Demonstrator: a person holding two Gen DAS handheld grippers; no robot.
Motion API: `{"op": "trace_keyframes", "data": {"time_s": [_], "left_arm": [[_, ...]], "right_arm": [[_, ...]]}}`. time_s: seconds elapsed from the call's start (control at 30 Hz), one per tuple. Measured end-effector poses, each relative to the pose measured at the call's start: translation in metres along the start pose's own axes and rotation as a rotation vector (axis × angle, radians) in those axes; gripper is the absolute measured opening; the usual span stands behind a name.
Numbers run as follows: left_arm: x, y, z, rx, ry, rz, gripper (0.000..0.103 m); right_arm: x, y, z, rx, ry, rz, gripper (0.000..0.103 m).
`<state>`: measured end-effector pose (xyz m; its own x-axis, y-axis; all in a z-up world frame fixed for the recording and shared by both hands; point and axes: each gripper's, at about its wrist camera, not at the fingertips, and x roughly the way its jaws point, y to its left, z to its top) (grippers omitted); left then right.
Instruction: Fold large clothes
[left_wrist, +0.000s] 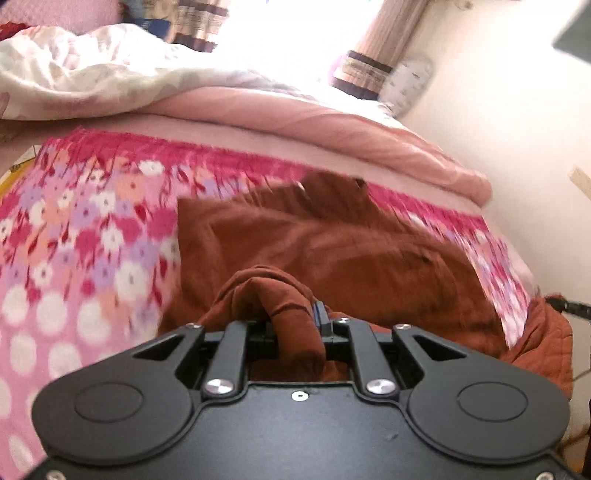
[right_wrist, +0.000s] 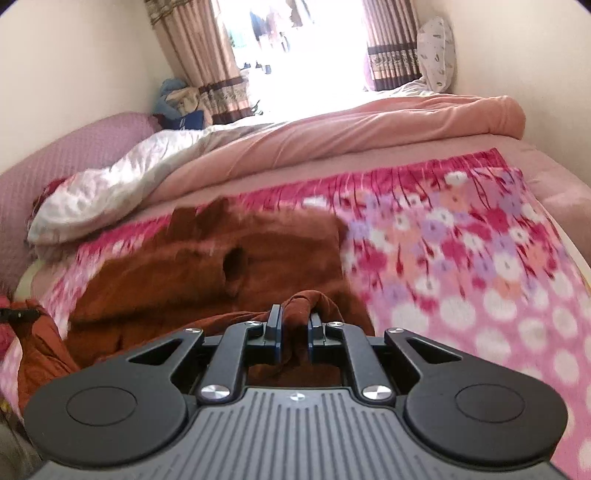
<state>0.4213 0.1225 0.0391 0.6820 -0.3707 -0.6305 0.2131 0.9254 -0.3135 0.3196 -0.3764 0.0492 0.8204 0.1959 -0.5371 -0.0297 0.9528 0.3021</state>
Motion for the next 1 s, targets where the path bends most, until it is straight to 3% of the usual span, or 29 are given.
{"op": "trace_keyframes", "data": {"time_s": [0.27, 0.47, 0.63, 0.83, 0.93, 1.0], "left_arm": [[0.075, 0.020, 0.096, -0.042, 0.005, 0.063, 0.014], [0.164, 0.054, 0.126, -0.119, 0.148, 0.105, 0.015], [0.219, 0.084, 0.136, -0.208, 0.296, 0.088, 0.021], [0.218, 0.107, 0.162, -0.339, 0.319, -0.004, 0.028], [0.192, 0.096, 0.174, -0.311, 0.236, -0.034, 0.031], [0.177, 0.088, 0.181, -0.290, 0.180, -0.043, 0.038]], "right_arm": [[0.093, -0.015, 0.084, 0.023, 0.011, -0.035, 0.013], [0.173, -0.018, 0.123, -0.024, 0.069, -0.053, 0.013], [0.245, -0.028, 0.115, -0.035, 0.179, -0.106, 0.012], [0.266, -0.037, 0.103, -0.031, 0.202, -0.089, 0.013], [0.258, -0.038, 0.103, -0.013, 0.182, -0.083, 0.013], [0.251, -0.039, 0.107, -0.006, 0.153, -0.083, 0.013]]}}
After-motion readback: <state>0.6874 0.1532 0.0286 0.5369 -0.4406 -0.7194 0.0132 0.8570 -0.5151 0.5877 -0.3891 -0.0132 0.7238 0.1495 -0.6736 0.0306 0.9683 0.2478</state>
